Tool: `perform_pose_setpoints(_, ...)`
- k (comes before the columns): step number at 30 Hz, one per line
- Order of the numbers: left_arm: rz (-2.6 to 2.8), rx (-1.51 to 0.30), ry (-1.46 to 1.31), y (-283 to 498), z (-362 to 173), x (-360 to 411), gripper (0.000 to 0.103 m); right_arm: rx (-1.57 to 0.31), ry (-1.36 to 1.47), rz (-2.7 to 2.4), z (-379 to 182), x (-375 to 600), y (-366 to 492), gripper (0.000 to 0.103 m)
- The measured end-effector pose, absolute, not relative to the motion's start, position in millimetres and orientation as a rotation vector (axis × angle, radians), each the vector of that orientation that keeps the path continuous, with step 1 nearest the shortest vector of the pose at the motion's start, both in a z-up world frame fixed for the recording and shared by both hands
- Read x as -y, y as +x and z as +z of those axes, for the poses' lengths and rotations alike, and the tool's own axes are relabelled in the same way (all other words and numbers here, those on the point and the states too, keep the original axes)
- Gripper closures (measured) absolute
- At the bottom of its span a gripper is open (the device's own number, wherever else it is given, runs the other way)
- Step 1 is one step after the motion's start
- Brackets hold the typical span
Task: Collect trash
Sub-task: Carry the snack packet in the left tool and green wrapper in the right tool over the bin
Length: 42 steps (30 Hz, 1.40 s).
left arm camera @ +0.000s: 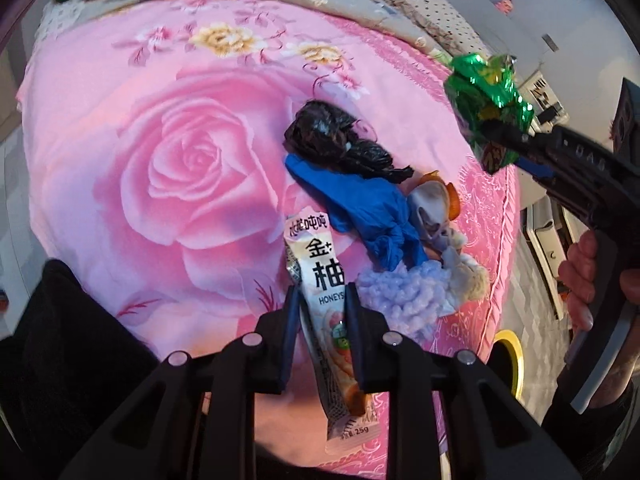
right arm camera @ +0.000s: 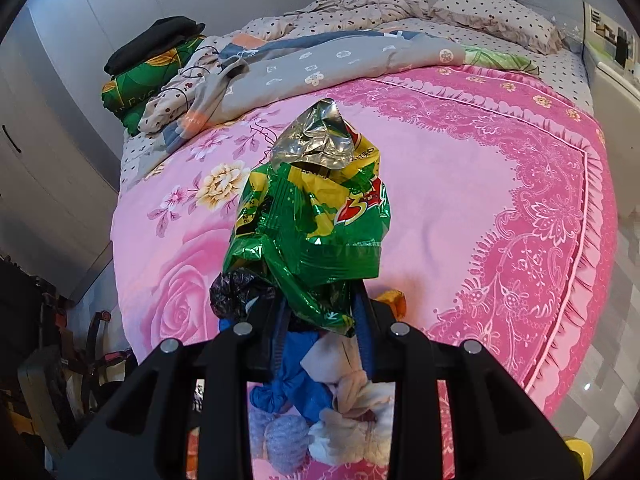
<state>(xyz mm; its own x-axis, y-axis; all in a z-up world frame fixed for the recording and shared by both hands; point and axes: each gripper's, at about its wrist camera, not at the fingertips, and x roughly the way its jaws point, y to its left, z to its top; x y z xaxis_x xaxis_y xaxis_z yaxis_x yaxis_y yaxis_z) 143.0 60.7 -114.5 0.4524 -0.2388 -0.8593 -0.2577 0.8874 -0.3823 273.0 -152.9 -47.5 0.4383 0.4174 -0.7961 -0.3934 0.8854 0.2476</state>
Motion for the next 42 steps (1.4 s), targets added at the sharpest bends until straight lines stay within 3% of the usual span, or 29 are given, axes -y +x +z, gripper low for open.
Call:
perform_pose_setpoints(15,-0.183,-1.075,-0.413,131.6,-63.1,-21.1,0.082,-0.95,0.054,0.338,-14.3,246.0,163.7,0.074)
perform_pose_setpoints(30,-0.43,-1.058,-0.295,118.4,-42.3,94.4,0.082,-0.868,0.135,0.17,12.1,366.9,64.8,0.074)
perform_pose_setpoints(42,-0.595,-1.11,-0.16,113.1,-58.4,186.0,0.082,-0.907,0.229,0.044,-11.5,449.0,12.3,0.073)
